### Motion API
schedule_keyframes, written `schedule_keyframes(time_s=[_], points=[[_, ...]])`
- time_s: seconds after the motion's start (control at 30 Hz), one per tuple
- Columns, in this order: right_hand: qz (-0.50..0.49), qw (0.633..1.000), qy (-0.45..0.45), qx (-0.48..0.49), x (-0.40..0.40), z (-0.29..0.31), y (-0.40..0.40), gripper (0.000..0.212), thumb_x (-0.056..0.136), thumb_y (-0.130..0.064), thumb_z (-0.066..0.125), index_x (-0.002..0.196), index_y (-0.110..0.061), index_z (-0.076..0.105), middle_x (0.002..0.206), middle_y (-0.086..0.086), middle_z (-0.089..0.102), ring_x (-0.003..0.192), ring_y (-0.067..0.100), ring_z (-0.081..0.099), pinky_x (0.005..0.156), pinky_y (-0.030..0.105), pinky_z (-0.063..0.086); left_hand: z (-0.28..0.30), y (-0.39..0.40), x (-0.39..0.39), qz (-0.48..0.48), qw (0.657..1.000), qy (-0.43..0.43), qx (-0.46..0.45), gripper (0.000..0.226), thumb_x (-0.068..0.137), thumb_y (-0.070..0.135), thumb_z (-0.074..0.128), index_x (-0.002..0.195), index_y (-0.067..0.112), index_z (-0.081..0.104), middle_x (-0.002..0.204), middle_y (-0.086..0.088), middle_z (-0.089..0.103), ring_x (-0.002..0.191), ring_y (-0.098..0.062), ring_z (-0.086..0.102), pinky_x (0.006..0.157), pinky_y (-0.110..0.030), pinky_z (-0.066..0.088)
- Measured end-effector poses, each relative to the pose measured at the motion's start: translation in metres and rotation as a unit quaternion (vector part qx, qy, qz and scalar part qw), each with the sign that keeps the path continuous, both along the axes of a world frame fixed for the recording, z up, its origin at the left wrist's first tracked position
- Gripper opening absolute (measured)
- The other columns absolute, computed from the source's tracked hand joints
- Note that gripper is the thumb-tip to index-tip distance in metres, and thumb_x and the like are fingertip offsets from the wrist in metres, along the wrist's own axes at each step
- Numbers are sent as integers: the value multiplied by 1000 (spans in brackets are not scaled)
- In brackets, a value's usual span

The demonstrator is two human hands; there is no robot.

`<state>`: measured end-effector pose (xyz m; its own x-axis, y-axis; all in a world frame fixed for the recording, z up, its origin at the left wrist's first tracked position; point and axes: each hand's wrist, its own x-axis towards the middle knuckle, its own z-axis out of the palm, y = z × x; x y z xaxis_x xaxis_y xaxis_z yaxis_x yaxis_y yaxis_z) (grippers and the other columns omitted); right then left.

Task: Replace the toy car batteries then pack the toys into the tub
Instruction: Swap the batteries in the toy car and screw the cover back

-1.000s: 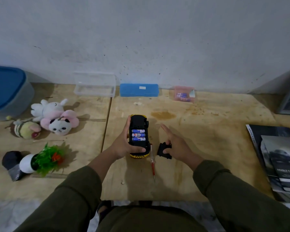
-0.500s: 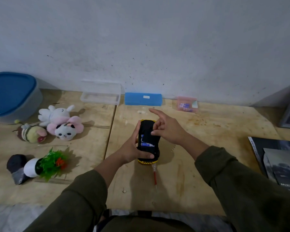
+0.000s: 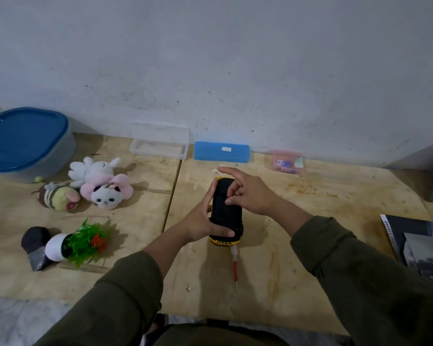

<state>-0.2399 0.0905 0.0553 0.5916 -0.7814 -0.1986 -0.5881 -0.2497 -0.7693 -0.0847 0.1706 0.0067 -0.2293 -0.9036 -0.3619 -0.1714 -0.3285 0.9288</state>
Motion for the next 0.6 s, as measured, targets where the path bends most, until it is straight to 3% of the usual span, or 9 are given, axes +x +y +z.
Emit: schedule_keyframes(time_s=[0.27,0.37,0.43,0.5,0.6], points=[[10,988,67,-137,1,-3,1,73,82,-14,69,141,-37,33,86,-6,69,95,13,44,86,34,40,4,-2,-9,2,999,18,-49,126,67,12,86,145,49,-6,151,17,24,131,-5,37,97,-21,48],[2,984,63,-165,0,-4,-1,73,82,-18,69,142,-36,32,101,-2,63,101,16,42,92,38,40,8,-3,-11,19,998,21,-64,121,72,16,82,145,48,-8,148,20,25,132,-5,37,98,-20,46],[-27,982,57,-177,-1,-4,-4,79,78,-22,72,143,-36,29,120,2,51,115,19,40,101,40,37,10,-5,-12,34,997,21,-70,115,77,17,78,146,46,-8,144,22,29,129,-1,39,95,-15,46],[-72,984,35,-157,-1,-3,-7,90,74,-25,76,145,-38,23,135,4,39,127,21,34,107,39,32,12,-6,-11,53,995,24,-80,104,83,20,72,146,47,-7,145,20,31,127,0,42,92,-14,47],[-122,991,-30,-45,0,0,-10,102,72,-22,80,147,-38,12,145,7,31,132,23,35,109,38,33,15,-9,-10,79,993,26,-85,88,92,24,59,145,50,-6,151,15,28,130,-6,41,101,-26,44]])
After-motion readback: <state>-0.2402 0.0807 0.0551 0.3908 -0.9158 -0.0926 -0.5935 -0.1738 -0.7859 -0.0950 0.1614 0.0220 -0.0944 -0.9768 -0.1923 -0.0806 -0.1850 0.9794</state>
